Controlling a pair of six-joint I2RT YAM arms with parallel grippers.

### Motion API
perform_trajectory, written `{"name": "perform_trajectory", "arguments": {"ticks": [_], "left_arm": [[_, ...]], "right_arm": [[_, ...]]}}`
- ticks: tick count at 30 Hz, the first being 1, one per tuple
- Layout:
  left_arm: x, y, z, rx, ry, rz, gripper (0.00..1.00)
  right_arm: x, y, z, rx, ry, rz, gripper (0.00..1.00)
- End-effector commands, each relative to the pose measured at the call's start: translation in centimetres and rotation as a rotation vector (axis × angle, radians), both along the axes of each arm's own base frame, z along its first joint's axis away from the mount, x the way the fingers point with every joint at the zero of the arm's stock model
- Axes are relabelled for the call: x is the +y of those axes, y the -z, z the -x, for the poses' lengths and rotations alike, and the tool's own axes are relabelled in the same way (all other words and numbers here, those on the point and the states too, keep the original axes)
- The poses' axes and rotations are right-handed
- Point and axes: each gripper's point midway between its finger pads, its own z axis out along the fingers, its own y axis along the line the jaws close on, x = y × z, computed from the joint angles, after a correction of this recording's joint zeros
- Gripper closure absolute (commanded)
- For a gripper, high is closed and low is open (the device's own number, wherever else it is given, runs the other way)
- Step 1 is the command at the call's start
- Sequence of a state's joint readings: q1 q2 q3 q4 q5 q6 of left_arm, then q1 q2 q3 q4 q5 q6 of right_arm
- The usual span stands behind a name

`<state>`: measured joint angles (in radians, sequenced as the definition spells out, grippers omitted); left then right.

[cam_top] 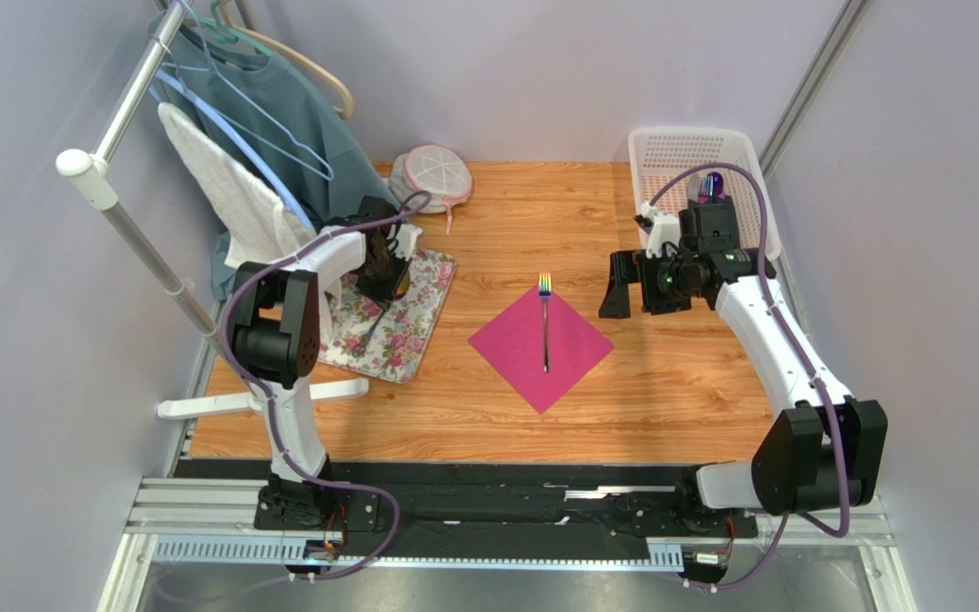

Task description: Place the utensils on the paper napkin and roll it up

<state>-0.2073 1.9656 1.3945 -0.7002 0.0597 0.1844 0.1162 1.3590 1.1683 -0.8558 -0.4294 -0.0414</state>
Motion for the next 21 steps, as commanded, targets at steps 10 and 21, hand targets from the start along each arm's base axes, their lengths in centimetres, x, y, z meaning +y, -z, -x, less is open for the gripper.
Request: {"name": "perform_trajectory", "arguments": {"ticks": [10,21], "left_arm": [[-9.4,-9.8,1.0,-0.172,-0.15,0.124,1.0],[-20.6,-10.2,2.3,-0.088,-0.381,0.322,1.0]], "right_arm": [[0.1,-1.2,-0.8,-0.035,0.024,-0.018,0.0],[-0.2,-0.2,-0.4,-0.042,0.087,-0.047,0.0]]}}
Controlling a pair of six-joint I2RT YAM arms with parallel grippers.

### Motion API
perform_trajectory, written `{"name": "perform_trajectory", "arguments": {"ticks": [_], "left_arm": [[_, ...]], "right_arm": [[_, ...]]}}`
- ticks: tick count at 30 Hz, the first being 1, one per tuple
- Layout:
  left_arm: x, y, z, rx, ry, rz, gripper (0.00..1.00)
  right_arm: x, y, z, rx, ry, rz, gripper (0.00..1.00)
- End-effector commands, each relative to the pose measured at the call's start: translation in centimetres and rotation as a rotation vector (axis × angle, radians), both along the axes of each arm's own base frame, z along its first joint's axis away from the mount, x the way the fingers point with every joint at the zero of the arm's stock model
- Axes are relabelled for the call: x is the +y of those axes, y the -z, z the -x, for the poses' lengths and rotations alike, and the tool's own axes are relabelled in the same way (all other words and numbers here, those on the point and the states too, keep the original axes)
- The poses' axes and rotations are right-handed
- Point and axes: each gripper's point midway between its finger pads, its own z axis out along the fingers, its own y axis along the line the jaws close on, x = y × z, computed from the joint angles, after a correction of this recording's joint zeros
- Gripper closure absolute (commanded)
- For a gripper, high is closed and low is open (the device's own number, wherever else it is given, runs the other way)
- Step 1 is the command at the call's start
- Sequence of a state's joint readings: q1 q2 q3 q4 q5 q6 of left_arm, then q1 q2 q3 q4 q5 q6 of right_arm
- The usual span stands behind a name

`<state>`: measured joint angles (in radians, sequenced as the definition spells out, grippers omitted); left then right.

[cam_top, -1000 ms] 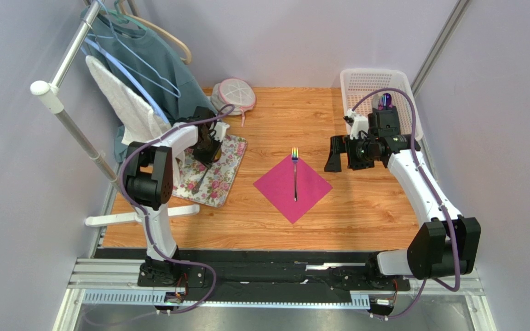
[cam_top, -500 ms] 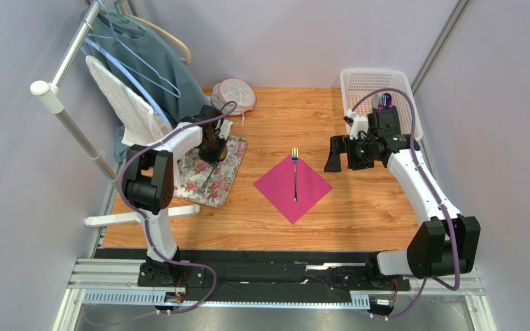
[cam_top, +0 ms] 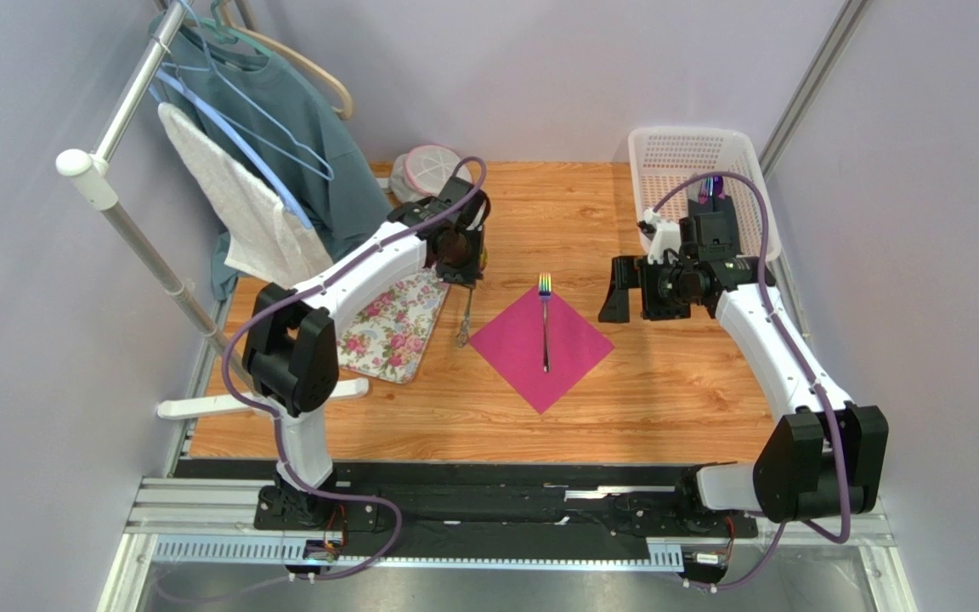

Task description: Place the utensils on the paper napkin and roll it up

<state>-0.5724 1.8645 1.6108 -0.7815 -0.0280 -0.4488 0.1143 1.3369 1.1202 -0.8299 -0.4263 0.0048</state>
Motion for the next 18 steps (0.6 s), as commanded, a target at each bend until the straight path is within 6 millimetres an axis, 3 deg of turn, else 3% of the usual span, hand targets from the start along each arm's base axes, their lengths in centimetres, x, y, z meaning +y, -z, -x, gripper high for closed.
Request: {"name": "perform_trajectory", "arguments": {"ticks": [1,5,8,18], "left_arm": [[-4.9,0.0,0.3,0.05,-0.117,0.106,1.0],[-9.1,1.9,0.7,0.069,-0.081,0.129,1.0],[-10.7,3.1,0.3,0.077,-0.079,0.143,1.0],[-12.6,6.1,-0.9,0.114,-0.112,0.146,1.0]], "right_arm": [[-0.3,-0.9,-1.1,-0.067,0.056,-0.033,0.0],[0.0,-0.3,-1.3,-0.049,0.053,-0.061,0.0],[0.3,0.1,-1.2,-0.033,0.043,-0.073,0.0],[0.2,0.6,-1.2,-0.019,0.046,-0.08,0.0]]}}
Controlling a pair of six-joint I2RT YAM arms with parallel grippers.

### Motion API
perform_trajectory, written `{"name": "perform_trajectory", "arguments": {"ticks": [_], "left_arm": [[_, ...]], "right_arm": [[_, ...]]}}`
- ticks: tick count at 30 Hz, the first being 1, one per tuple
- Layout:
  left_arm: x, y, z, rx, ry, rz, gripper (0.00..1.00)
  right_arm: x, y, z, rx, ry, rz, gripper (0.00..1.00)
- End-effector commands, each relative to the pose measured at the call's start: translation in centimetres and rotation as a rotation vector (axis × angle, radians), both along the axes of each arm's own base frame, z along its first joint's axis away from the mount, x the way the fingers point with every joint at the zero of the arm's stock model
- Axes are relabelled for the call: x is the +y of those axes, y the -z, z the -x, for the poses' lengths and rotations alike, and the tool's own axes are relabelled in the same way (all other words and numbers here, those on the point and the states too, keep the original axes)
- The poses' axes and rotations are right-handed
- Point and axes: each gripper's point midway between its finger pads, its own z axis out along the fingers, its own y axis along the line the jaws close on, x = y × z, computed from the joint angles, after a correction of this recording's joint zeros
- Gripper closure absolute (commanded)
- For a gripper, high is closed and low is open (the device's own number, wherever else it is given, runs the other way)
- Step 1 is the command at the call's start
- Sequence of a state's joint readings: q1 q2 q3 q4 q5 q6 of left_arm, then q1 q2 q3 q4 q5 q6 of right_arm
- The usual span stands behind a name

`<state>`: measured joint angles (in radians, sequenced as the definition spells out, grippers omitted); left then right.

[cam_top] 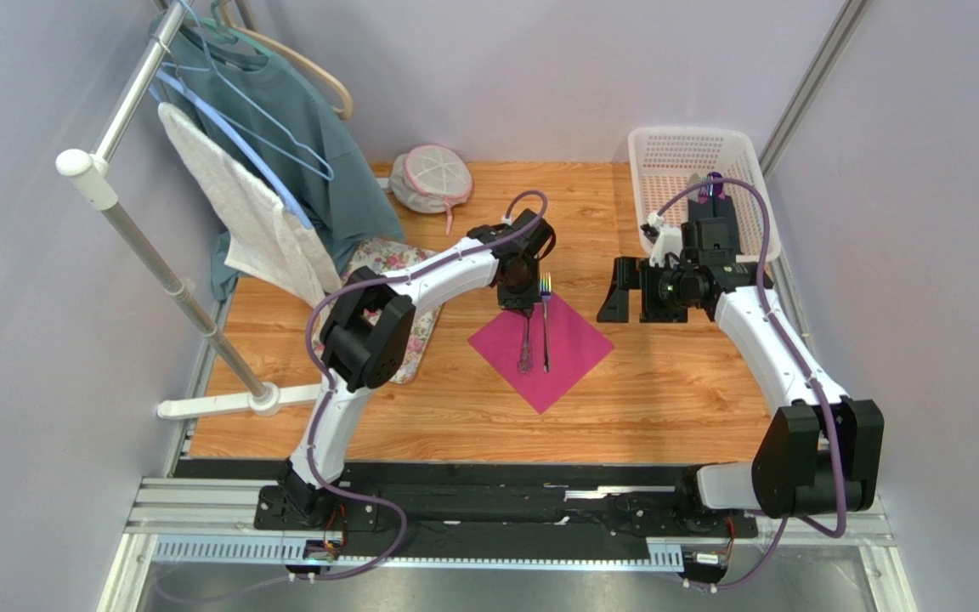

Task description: Place the utensils on the paper napkin and roll it up

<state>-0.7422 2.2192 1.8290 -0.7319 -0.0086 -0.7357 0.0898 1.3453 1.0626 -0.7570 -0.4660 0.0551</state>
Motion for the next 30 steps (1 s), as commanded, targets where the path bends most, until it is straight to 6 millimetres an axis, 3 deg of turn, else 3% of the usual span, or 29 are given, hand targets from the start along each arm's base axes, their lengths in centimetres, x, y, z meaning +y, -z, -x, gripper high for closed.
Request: {"name": "perform_trajectory", "arguments": {"ticks": [1,30], "left_arm": [[-1.6,-1.8,-1.8,-0.042,-0.044,0.068,1.0],[-2.7,1.0,-1.1,0.055,-0.044,0.087,0.97]], "right_arm": [[0.1,-0.6,-0.9,-0.039,0.006,-0.024,0.0],[0.4,-0.6,-0.7,-0.03,0.0,-0.042,0.0]]}}
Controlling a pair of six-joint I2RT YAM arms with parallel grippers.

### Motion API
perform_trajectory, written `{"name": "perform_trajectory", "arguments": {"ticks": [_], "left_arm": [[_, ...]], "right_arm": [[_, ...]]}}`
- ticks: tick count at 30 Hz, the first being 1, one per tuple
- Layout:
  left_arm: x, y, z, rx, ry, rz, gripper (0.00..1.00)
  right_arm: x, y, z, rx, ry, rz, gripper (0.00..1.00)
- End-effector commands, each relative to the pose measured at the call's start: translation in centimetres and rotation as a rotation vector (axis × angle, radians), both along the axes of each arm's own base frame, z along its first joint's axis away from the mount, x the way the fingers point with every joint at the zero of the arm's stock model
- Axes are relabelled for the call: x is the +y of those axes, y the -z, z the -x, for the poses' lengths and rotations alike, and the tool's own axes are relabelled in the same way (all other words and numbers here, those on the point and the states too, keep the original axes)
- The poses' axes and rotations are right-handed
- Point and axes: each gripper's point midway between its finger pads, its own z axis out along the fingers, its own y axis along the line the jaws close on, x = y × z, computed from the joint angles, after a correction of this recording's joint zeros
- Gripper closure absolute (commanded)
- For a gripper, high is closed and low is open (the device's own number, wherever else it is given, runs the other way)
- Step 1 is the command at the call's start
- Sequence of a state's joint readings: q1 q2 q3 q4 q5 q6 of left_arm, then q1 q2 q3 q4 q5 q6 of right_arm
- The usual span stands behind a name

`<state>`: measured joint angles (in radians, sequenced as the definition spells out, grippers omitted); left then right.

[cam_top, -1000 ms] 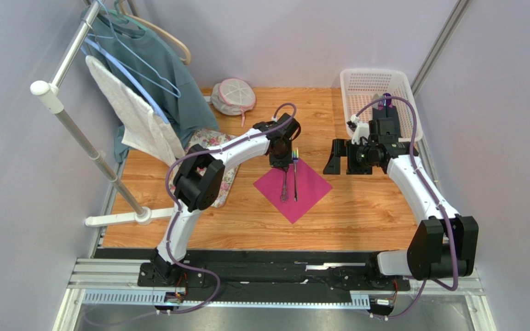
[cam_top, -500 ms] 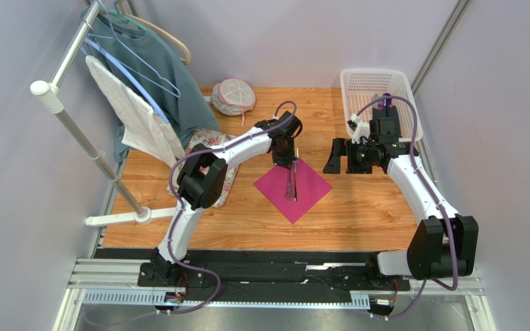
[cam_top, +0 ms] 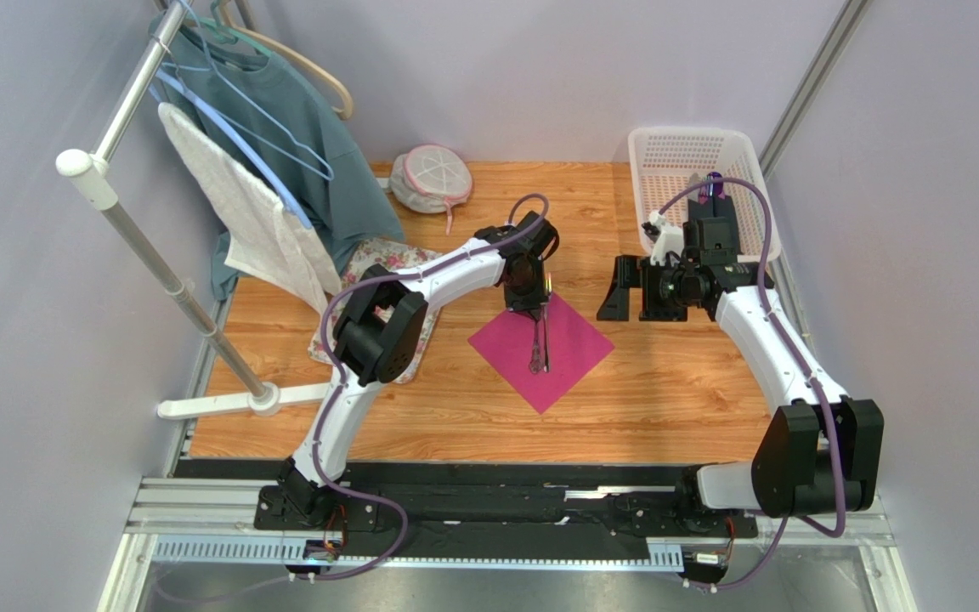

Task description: Place the utensils on the paper napkin and roll it up

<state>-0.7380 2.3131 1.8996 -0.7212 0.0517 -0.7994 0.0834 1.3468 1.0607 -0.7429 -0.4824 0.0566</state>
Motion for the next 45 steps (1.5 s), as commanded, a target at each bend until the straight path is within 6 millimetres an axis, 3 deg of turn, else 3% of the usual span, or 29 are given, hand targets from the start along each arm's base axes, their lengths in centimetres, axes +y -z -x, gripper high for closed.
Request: {"name": "perform_trajectory", "arguments": {"ticks": [1,8,15,17,20,21,23,24,28,31,32,33,35,38,39,40,41,42,44,45], "left_arm": [[-0.8,-1.1,-0.6,-0.012,-0.013,0.035,0.97],[-0.7,-1.7,-1.0,-0.026,-0.019,0.04,0.92],[-0.5,-2.8,-1.4,-0.05,-0.007,0.051,0.68],[-0.5,-3.5,-1.5,-0.062,0.001,0.058,0.65],[-0.2,-5.8,-2.1,-0.123,0.025,0.061,0.58],[0.0,-7.6,-2.3,-0.163,0.044,0.07,0.52],[0.5,-9.3,-2.5,-0.215,0.063,0.063,0.48],[0.9,-11.3,-2.3,-0.266,0.101,0.071,0.44],[2.4,-15.5,-1.3,-0.448,0.241,0.089,0.39],[3.9,-17.5,0.3,-0.622,0.389,0.103,0.37],[4.5,-15.9,1.8,-0.606,0.445,0.107,0.37],[4.9,-17.7,2.5,-0.69,0.522,0.113,0.36],[4.9,-17.6,5.0,-0.693,0.656,0.163,0.35],[5.4,-16.5,9.3,-0.693,0.885,0.216,0.34],[5.4,-15.4,10.8,-0.698,0.965,0.205,0.24],[5.0,-14.8,11.8,-0.709,1.018,0.201,0.24],[5.1,-12.9,12.6,-0.725,1.094,0.147,0.24],[3.2,-12.7,14.3,-0.79,1.176,0.161,0.25],[2.2,-10.8,16.0,-0.86,1.317,0.104,0.25],[0.9,-9.8,18.2,-0.864,1.411,0.111,0.26]], "right_arm": [[0.3,-0.4,-0.5,-0.019,0.001,-0.027,0.0],[0.3,-0.5,-0.5,-0.021,0.002,-0.032,0.0],[0.4,-0.6,-0.5,-0.018,0.003,-0.037,0.0],[0.5,-0.7,-0.5,-0.018,0.002,-0.042,0.0],[0.6,-1.0,-0.5,-0.015,-0.003,-0.054,0.0],[0.7,-1.0,-0.5,-0.014,-0.008,-0.06,0.0],[1.3,-1.4,-0.5,-0.012,-0.027,-0.088,0.0],[1.6,-1.6,-0.4,-0.013,-0.037,-0.104,0.0],[2.8,-1.8,-0.1,0.001,-0.074,-0.185,0.0],[3.7,-1.5,0.0,0.043,-0.085,-0.25,0.0],[4.1,-1.3,0.1,0.061,-0.095,-0.276,0.0],[4.3,-1.2,0.2,0.079,-0.086,-0.293,0.0],[4.7,-1.1,0.3,0.092,-0.091,-0.324,0.0],[4.8,-0.5,0.3,0.116,-0.07,-0.344,0.0],[4.9,-0.3,0.2,0.122,-0.063,-0.346,0.0],[4.8,-0.3,0.0,0.121,-0.054,-0.348,0.0],[4.7,0.1,0.1,0.132,-0.045,-0.343,0.0],[4.8,0.2,0.1,0.134,-0.048,-0.343,0.0],[4.9,0.8,0.1,0.166,-0.045,-0.351,0.0],[4.9,0.9,0.0,0.176,-0.041,-0.351,0.0]]}}
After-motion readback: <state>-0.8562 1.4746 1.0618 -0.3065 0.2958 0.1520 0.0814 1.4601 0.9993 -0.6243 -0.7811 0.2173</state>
